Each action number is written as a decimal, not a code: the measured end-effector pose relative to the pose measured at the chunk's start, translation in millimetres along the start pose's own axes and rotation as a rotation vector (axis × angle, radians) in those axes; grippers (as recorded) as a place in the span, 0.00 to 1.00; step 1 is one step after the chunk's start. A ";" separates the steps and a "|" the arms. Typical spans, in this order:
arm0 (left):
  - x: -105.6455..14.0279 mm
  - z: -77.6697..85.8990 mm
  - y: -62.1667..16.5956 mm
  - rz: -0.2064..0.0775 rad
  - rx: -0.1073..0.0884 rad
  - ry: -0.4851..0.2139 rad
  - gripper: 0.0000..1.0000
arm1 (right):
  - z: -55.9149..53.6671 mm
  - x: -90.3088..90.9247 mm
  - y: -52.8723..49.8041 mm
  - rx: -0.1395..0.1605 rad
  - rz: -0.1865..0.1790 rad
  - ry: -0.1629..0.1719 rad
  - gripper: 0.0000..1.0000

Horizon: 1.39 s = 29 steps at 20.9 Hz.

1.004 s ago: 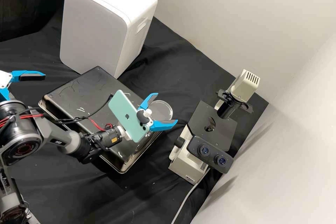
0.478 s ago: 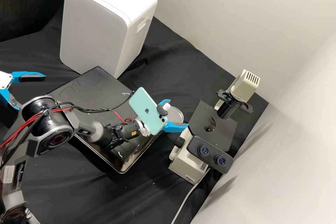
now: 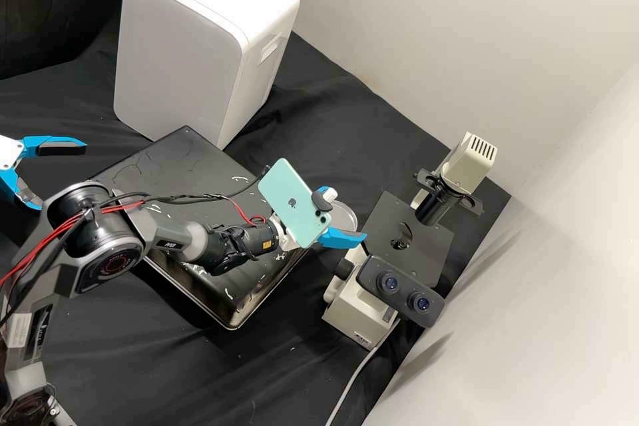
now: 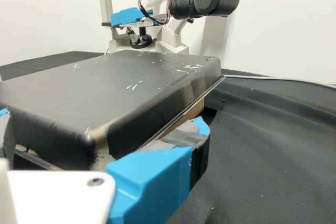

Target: Place the petri dish on the microscope

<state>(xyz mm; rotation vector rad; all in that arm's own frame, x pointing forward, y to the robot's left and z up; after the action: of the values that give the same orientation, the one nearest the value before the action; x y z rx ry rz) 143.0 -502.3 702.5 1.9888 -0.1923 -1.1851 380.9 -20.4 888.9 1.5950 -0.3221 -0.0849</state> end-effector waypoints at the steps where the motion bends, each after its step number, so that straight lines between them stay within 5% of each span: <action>1: 0.0 0.0 0.0 0.000 0.000 0.000 1.00 | 0.3 0.1 -0.2 0.001 -0.003 -0.004 0.00; 11: 0.5 -0.5 -1.3 -0.007 0.003 0.001 1.00 | -3.3 -0.9 0.0 0.013 -0.001 -0.002 0.00; 22: 0.9 -0.1 -2.3 -0.012 0.001 -0.002 1.00 | -33.0 -26.8 -18.2 0.013 -0.035 0.096 0.00; 26: 1.2 1.0 -2.5 -0.014 0.002 -0.008 1.00 | -37.1 -31.1 -14.0 0.018 -0.025 0.109 0.00; 29: 1.3 1.3 -2.5 -0.014 0.002 -0.010 1.00 | -27.9 -29.0 -2.7 0.019 0.010 0.088 0.00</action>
<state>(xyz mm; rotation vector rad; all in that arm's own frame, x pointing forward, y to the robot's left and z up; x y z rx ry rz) 142.1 -501.9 699.6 1.9893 -0.1846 -1.2040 360.6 14.0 883.6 1.6108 -0.2636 -0.0039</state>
